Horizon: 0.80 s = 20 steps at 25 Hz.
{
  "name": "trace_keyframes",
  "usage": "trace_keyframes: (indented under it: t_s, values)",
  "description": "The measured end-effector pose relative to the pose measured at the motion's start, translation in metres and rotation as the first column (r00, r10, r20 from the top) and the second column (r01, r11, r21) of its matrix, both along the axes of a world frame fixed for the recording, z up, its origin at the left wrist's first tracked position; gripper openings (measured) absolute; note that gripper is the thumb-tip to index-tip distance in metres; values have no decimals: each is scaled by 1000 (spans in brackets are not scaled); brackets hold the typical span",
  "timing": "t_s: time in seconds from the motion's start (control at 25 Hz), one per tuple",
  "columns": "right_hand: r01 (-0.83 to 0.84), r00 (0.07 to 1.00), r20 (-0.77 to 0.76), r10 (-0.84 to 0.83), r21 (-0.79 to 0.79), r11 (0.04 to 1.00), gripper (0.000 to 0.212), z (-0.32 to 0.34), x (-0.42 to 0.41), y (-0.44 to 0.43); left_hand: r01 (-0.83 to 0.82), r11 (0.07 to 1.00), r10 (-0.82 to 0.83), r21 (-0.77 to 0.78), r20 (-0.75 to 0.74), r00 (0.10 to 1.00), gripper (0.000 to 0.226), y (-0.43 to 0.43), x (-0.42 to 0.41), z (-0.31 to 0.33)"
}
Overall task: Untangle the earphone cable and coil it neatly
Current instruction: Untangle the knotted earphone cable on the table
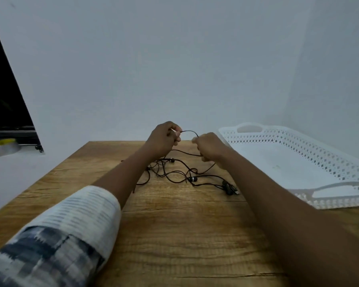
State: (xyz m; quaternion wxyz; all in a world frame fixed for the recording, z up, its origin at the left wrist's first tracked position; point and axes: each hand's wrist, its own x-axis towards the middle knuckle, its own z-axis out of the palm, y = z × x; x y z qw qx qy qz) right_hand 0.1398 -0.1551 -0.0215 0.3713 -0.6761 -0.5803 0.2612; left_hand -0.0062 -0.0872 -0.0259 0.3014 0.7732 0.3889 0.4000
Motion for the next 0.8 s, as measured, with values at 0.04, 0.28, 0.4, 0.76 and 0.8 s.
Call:
trace_keyframes:
  t_s: [0.04, 0.28, 0.4, 0.76, 0.8]
  values:
    - [-89, 975, -209, 80, -30, 996, 38, 0, -1, -11, -9, 998, 9, 54, 8, 1000, 14, -6, -1, -2]
    - [-236, 481, -759, 440, 371, 898, 33, 14, -17, -36, 129, 981, -127, 146, -25, 992, 30, -25, -6, -17]
    - [-48, 570, -649, 504, 586, 809, 35, 13, -26, -21, 237, 963, -214, 128, -172, 961, 33, -35, -5, -11]
    - [-224, 891, 452, 43, 356, 907, 29, -19, -7, -4, 186, 959, -124, 213, -273, 954, 21, -19, -23, -13]
    - [-226, 910, 408, 73, 340, 913, 34, -17, -9, -5, 162, 958, -101, 238, -250, 963, 22, -17, -24, -13]
